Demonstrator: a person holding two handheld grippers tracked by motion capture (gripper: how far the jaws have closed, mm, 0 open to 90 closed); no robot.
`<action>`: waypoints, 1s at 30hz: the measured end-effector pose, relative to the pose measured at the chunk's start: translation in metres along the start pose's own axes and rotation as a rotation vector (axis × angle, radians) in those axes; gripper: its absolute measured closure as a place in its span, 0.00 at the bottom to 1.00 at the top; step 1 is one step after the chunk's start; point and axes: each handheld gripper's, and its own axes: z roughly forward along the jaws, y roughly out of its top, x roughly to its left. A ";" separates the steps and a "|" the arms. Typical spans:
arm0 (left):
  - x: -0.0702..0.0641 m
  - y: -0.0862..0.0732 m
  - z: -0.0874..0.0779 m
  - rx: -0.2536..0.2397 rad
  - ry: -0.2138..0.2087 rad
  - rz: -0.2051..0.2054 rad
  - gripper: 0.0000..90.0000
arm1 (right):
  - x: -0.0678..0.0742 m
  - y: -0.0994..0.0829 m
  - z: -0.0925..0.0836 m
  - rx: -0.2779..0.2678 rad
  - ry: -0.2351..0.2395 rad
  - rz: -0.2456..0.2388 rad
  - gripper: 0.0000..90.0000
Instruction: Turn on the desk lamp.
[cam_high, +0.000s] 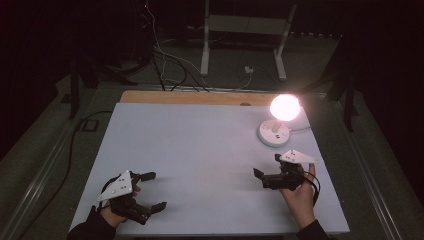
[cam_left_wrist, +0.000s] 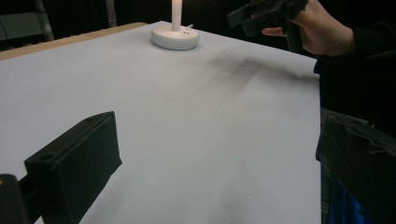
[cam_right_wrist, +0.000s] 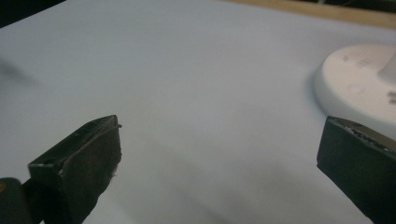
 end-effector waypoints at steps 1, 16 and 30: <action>0.000 0.000 0.000 -0.001 -0.001 0.000 0.00 | 0.000 -0.003 -0.002 0.002 0.004 -0.006 0.00; 0.000 0.000 0.000 0.003 0.003 -0.005 0.00 | -0.012 -0.041 -0.029 0.067 0.114 -0.087 0.00; 0.000 0.000 0.002 0.005 -0.003 -0.006 0.00 | -0.014 -0.055 -0.032 0.066 0.161 -0.163 0.00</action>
